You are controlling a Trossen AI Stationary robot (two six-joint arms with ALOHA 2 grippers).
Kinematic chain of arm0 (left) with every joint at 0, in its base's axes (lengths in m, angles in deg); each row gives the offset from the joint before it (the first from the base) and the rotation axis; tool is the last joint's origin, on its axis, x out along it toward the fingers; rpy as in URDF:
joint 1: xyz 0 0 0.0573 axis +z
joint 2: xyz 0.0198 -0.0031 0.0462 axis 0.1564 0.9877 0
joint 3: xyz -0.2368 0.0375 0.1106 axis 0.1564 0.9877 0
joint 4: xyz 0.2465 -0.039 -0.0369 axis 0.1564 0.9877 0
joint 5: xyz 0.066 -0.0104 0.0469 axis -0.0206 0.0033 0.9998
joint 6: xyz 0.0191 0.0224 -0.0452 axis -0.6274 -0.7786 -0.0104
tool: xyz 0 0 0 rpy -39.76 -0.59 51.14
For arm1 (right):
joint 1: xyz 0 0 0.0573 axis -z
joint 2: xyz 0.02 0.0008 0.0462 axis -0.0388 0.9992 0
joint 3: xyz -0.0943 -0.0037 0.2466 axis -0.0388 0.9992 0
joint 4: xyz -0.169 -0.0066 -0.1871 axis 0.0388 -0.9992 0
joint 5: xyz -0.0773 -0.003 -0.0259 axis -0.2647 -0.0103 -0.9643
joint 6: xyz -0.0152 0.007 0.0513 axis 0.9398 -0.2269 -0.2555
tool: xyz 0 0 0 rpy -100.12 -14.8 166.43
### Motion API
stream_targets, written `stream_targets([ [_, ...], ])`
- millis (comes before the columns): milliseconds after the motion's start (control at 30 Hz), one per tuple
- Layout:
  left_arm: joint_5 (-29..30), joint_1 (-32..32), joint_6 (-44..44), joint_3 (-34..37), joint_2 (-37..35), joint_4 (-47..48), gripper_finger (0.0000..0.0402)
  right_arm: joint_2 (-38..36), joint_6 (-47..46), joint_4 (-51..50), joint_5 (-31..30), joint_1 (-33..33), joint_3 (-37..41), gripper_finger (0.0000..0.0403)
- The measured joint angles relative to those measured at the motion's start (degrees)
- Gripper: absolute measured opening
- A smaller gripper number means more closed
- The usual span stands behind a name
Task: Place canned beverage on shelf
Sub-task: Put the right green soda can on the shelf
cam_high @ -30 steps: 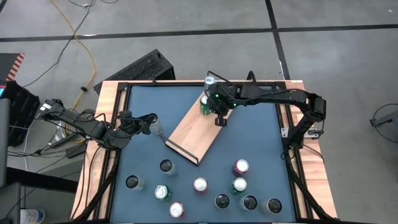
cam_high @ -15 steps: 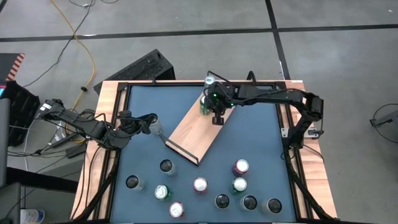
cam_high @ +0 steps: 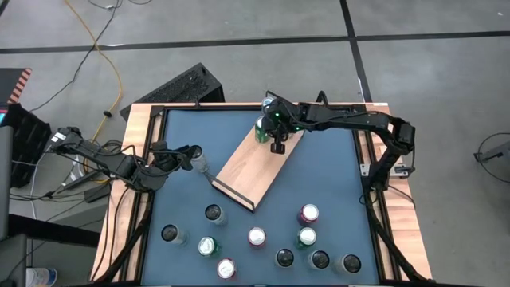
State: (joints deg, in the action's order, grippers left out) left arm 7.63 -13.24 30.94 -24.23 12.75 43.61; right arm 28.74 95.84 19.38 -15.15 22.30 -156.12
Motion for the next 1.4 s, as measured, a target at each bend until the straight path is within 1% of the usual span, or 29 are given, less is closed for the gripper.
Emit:
stream_targets([
  [133,0.00,0.01,0.60,-0.01,0.00,0.01,0.0194,0.00,2.28,1.31,0.01,0.00,0.00,0.0000],
  [333,0.02,0.00,1.64,0.00,-0.02,0.00,0.0194,0.00,2.32,4.25,0.05,0.07,-0.03,0.0000],
  [633,0.13,0.02,2.14,0.00,0.00,0.00,0.0194,-0.46,2.85,-4.60,0.09,-1.39,-1.34,0.0000],
  [833,0.49,0.02,2.16,0.00,-0.02,0.00,0.0194,1.13,4.63,-4.29,0.10,-0.69,-0.83,0.0000],
  [1000,0.78,0.02,1.57,0.00,0.00,0.05,0.0194,0.88,4.75,-0.70,0.09,0.34,-0.99,0.0000],
  [1200,2.09,0.00,1.54,0.00,-0.02,0.16,0.0194,0.94,4.38,-1.14,0.00,1.84,-0.98,0.0000],
  [1400,2.03,0.01,1.53,0.00,0.00,0.39,0.0194,0.94,4.28,-1.23,0.00,2.29,-0.98,0.0000],
])
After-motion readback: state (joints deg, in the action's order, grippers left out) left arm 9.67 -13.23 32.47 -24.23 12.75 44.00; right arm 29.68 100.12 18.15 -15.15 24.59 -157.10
